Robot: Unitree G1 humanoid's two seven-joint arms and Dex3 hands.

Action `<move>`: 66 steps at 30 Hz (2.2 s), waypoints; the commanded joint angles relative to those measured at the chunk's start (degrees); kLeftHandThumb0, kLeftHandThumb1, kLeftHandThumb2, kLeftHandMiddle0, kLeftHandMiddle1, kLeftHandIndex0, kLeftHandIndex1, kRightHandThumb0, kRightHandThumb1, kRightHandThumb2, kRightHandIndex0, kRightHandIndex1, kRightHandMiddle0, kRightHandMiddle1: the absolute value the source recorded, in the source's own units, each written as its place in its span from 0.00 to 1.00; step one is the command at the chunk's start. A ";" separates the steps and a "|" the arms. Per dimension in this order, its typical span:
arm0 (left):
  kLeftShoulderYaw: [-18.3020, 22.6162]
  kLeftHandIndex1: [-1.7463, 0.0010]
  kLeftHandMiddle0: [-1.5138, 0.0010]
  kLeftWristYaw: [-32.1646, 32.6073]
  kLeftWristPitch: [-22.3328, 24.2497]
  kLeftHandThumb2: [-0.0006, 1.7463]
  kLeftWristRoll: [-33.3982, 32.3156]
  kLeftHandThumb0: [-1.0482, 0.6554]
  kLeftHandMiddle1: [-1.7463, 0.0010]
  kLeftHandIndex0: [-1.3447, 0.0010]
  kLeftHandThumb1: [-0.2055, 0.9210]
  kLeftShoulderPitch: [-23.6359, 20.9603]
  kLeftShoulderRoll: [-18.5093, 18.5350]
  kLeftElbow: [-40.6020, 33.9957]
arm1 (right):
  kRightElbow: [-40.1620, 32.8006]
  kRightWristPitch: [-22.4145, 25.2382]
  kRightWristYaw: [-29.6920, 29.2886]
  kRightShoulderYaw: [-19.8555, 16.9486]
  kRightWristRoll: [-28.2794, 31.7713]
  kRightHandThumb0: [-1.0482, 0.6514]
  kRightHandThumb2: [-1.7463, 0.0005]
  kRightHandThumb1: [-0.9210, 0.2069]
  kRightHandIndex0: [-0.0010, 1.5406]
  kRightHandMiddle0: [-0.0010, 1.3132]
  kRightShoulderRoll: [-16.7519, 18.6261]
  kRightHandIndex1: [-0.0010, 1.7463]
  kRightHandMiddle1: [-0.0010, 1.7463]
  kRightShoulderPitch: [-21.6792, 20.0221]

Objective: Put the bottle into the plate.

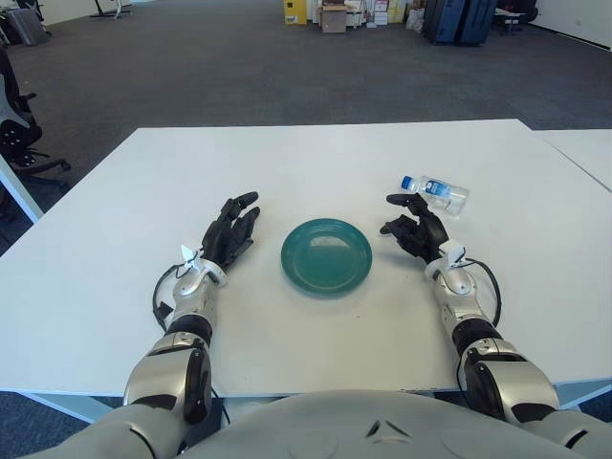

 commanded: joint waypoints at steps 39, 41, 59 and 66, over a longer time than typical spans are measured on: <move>-0.70 0.50 0.65 1.30 3.16 0.35 0.95 0.28 0.70 0.94 1.00 0.74 -0.81 2.54 | -12.42 5.62 -56.24 9.12 -39.83 0.30 0.70 0.00 0.30 0.04 -10.63 0.33 0.59 0.04; -0.70 0.50 0.65 1.42 3.22 0.35 0.98 0.28 0.70 0.94 1.00 0.68 -0.79 2.60 | -9.29 5.14 -58.78 10.06 -40.68 0.28 0.69 0.00 0.29 0.02 -11.72 0.28 0.57 -1.32; -0.40 0.49 0.65 2.90 4.19 0.34 1.27 0.28 0.70 0.93 1.00 -1.66 -1.43 4.73 | 0.14 5.55 -58.81 13.92 -37.22 0.24 0.70 0.00 0.28 0.00 -16.10 0.15 0.48 -10.55; -0.44 0.49 0.65 3.34 4.07 0.33 1.46 0.27 0.70 0.93 1.00 -2.02 -1.86 4.96 | 9.15 11.26 -51.66 15.58 -36.93 0.21 0.71 0.00 0.25 0.00 -17.18 0.11 0.42 -21.92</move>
